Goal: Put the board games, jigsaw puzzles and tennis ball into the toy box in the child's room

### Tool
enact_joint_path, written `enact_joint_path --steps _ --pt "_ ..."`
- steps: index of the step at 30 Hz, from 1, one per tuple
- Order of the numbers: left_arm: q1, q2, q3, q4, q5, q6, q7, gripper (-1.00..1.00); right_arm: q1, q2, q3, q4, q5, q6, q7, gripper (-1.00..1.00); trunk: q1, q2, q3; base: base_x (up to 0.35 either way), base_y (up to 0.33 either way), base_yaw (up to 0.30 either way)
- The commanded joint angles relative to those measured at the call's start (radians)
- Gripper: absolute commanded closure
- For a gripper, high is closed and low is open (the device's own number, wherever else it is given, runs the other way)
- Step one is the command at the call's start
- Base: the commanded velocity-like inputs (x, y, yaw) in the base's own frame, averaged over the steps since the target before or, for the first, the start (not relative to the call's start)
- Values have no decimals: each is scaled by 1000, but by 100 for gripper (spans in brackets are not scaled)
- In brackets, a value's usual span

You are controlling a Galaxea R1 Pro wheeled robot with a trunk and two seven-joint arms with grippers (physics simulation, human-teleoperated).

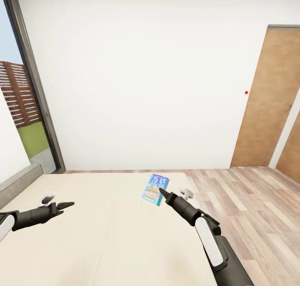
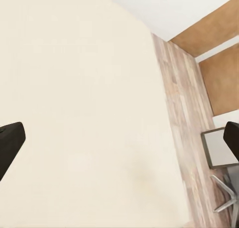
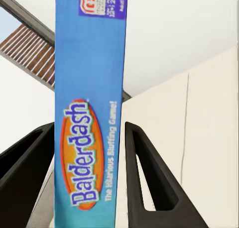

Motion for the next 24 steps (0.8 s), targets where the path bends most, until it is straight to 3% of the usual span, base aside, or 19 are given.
enact_joint_path --steps 1,24 --pt "-1 1 -2 0 5 5 0 -100 -1 0 -1 -1 -8 5 1 100 0 -1 -1 0 -302 0" --pt "-1 0 -2 0 5 5 0 -100 -1 1 -1 -2 -8 5 0 100 0 -1 -1 0 -302 0"
